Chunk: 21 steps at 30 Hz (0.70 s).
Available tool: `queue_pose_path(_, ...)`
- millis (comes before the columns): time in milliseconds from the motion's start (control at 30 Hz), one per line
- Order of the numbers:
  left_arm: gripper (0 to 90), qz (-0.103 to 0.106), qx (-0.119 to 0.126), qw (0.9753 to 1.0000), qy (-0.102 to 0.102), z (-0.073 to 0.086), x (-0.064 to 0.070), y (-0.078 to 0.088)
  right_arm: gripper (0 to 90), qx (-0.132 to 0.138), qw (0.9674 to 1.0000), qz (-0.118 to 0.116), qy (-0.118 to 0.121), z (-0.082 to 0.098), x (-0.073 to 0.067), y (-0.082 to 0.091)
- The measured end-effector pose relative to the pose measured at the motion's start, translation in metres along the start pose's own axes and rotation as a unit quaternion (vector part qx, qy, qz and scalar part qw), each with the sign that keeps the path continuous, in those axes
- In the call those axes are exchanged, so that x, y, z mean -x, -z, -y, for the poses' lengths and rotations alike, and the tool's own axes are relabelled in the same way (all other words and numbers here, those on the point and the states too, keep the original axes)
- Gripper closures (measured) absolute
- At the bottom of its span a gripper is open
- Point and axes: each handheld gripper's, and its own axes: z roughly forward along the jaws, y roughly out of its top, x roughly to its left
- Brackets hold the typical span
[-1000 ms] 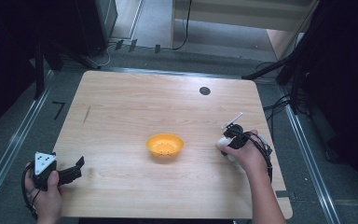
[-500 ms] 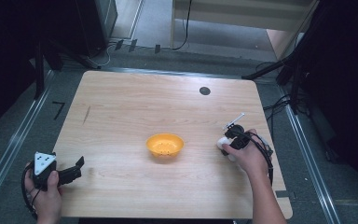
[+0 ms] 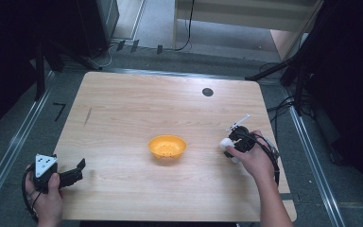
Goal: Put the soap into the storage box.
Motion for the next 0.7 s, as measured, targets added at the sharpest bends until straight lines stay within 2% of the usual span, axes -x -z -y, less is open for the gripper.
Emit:
queue_pose_path(433, 0.9, 0.0, 0.001, 1.0, 0.001, 0.0, 0.0, 0.0, 51.4, 0.013, 0.9992, -0.013, 0.035, -0.018, -0.018, 0.016)
queue_pose_path(567, 0.9, 0.0, 0.001, 1.0, 0.002, 0.0, 0.0, 0.0, 51.4, 0.004, 0.9978, -0.016, 0.065, -0.026, -0.029, 0.017)
queue_pose_path(700, 0.9, 0.001, 0.001, 1.0, 0.002, 0.0, 0.0, 0.0, 51.4, 0.006, 0.9966, -0.021, 0.079, -0.034, -0.038, 0.02)
